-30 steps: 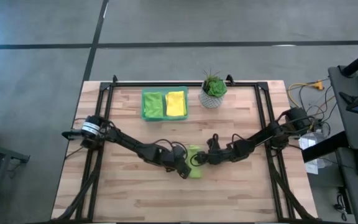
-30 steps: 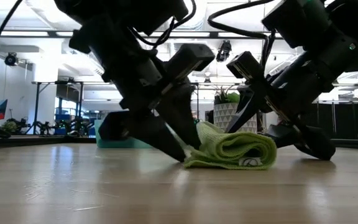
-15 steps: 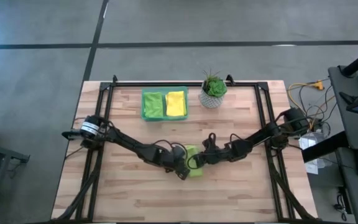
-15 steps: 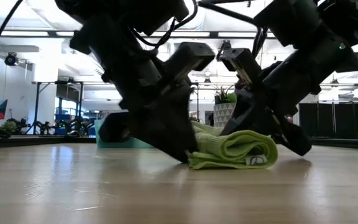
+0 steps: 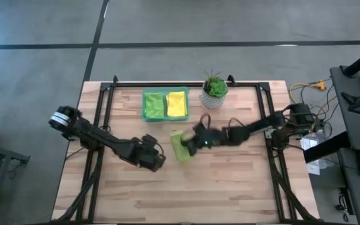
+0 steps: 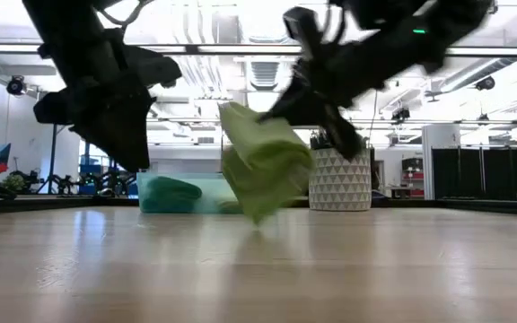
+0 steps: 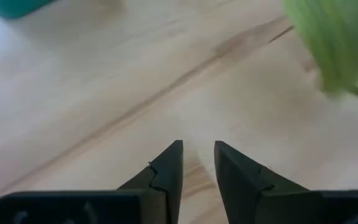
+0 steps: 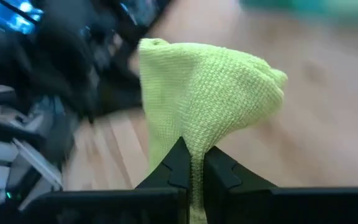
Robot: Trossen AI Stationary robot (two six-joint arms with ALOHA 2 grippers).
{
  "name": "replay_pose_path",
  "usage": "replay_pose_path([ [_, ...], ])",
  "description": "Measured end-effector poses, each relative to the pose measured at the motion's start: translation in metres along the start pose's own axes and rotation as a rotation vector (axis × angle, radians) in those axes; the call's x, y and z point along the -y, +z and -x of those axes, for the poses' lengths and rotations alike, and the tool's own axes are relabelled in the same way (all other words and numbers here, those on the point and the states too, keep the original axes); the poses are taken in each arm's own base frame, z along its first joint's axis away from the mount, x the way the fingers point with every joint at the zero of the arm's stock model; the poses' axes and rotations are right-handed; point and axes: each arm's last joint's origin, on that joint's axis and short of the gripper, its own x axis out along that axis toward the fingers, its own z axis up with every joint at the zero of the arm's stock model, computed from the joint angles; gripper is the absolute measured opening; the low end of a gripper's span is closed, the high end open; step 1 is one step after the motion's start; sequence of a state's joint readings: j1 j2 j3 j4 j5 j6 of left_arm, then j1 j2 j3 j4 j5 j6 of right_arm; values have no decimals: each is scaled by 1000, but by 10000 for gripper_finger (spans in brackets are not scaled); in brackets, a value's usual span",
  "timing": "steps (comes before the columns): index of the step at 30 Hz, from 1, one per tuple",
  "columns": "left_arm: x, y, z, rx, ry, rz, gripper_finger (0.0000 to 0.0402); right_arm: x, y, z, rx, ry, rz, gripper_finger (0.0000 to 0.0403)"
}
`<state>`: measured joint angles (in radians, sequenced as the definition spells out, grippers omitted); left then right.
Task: Fold microfiber towels
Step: Put the folded light green microfiber towel into the light blue bin
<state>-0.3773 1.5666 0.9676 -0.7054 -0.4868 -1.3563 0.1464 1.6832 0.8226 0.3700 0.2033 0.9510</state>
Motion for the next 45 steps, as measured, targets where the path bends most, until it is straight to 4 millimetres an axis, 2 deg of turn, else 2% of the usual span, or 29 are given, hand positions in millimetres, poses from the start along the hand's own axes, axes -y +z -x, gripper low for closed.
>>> replay_pose_path([
  [4, -16, -1, 10, 16, -30, 54, 76, 3, 59, -9, 80, 36, 40, 9],
  [8, -24, -9, 8, 10, -34, 94, 76, 21, 118, -17, 88, 36, 53, 9],
  [11, -22, -12, 8, 10, -53, 99, 76, 33, 155, -26, 80, 65, 46, 9],
  [15, -18, -20, -1, 2, -41, 97, 77, 40, 190, -47, 61, 91, 46, 9],
  [18, -11, -24, -8, -8, -60, 100, 77, 41, 204, -65, 25, 62, 31, 9],
  [22, -6, -31, -17, -33, -68, 96, 77, 49, 204, -87, -61, -44, 23, 9],
  [24, -5, -33, -20, -42, -60, 88, 77, 55, 201, -92, -79, -142, 29, 9],
  [31, -5, -37, -22, -54, -48, 70, 77, 70, 198, -92, -44, -375, 72, 9],
  [35, -5, -37, -22, -50, -47, 68, 77, 75, 200, -91, -35, -403, 72, 9],
  [39, -5, -36, -22, -47, -48, 67, 77, 88, 199, -92, -41, -466, 67, 9],
  [45, -4, -36, -22, -45, -51, 68, 77, 104, 190, -99, -117, -517, 59, 16],
])
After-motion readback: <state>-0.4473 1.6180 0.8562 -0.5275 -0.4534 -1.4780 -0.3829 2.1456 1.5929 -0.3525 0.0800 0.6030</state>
